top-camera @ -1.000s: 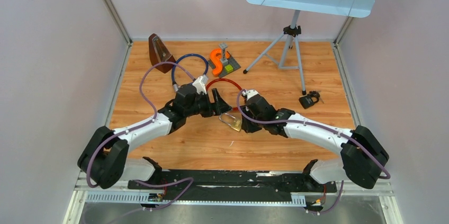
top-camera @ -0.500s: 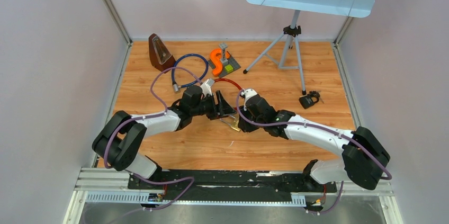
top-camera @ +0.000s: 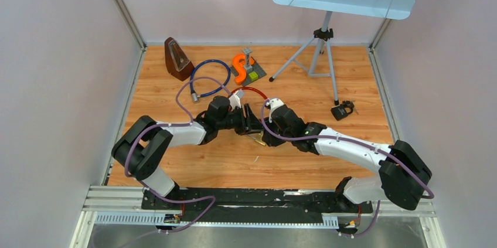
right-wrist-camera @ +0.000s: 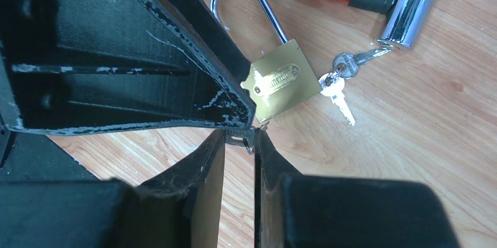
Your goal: Unlock with the key
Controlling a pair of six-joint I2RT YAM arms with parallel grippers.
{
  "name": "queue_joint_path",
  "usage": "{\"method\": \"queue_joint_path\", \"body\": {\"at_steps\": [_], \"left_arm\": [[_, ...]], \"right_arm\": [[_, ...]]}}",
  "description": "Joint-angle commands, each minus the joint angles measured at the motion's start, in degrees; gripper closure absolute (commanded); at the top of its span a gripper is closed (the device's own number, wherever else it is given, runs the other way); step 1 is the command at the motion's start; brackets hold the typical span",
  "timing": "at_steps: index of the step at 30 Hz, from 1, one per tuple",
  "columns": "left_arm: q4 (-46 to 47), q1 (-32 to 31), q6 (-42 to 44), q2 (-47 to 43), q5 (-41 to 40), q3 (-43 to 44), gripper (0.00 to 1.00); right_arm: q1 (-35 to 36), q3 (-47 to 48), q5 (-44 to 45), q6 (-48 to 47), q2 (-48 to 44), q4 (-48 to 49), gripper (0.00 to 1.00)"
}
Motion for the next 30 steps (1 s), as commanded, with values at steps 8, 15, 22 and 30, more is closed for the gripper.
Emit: {"method": "queue_joint_path", "body": {"at_steps": [8,15,22,30], "left_arm": [[4.1,-1.2,-0.9,1.7,2.0,3.3,0.60],[4.5,-1.4,-0.9,1.4,2.4,3.3,0.94],[5.3,-1.3,1.2,-0.9,3.5,3.5,1.00],[-3.0,-0.1,17.9,-8.5,3.5,7.6,1.00]], "right_arm": [[0.4,1.1,0.8,-0.2,-1.9,3.8,0.89],[0.4,0.4,2.0,0.2,-3.8,4.3,0.89],[0.2,0.2,1.6,0.2,-6.2,5.1,0.66],[-6.6,-1.2,-9.5,1.8,-15.7,10.9,0.39]]}}
